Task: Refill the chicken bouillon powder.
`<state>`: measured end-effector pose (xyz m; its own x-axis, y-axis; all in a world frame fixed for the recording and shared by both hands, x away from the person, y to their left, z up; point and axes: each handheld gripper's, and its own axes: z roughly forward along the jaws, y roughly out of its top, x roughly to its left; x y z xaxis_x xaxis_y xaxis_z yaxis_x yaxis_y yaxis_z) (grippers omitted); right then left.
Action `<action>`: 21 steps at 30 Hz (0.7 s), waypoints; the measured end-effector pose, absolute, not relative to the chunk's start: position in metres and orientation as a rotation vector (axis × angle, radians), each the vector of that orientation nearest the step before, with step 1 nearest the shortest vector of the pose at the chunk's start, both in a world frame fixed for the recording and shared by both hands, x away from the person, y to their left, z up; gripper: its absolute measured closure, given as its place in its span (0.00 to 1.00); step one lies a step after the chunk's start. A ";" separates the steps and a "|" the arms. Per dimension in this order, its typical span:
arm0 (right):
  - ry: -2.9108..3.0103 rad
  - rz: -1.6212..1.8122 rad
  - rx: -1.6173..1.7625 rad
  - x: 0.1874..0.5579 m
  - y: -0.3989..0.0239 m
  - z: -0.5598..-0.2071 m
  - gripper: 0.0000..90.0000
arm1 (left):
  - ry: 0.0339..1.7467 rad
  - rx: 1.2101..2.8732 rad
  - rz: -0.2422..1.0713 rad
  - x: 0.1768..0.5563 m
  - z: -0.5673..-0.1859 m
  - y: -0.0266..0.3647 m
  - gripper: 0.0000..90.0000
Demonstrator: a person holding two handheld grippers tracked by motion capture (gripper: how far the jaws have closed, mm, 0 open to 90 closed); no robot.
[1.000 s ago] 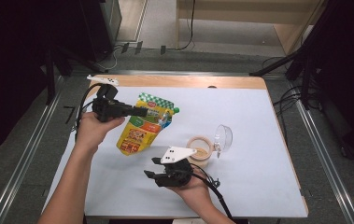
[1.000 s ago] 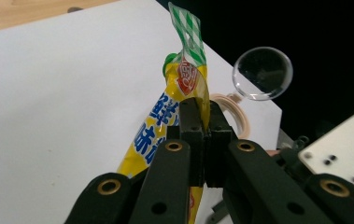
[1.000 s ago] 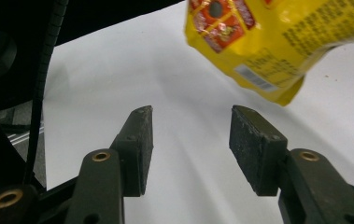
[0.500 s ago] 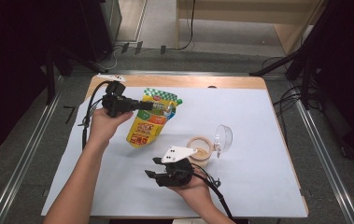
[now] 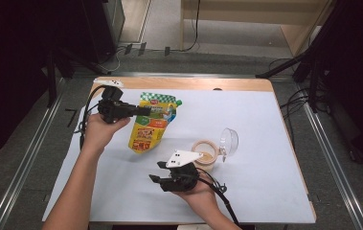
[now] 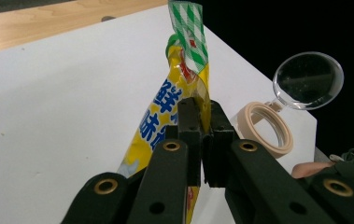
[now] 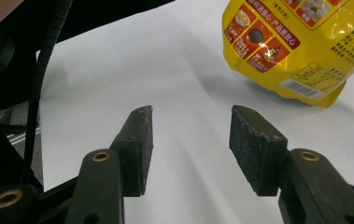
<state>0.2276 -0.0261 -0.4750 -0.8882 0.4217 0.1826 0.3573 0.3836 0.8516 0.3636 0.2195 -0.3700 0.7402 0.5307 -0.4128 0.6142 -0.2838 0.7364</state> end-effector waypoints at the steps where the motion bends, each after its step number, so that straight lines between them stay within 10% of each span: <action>1: 2.560 1.551 0.724 0.227 -0.026 -0.475 0.56 | 0.873 1.950 -0.101 0.362 -0.370 0.220 0.98; 21: 2.560 1.560 0.696 0.227 -0.024 -0.471 0.56 | 0.867 1.951 -0.089 0.338 -0.374 0.243 0.88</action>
<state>0.2274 -0.0241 -0.4713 -0.8957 0.4082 0.1760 0.3437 0.3846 0.8567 0.3378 0.2434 -0.3739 0.7444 0.5342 -0.4006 0.6042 -0.2835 0.7447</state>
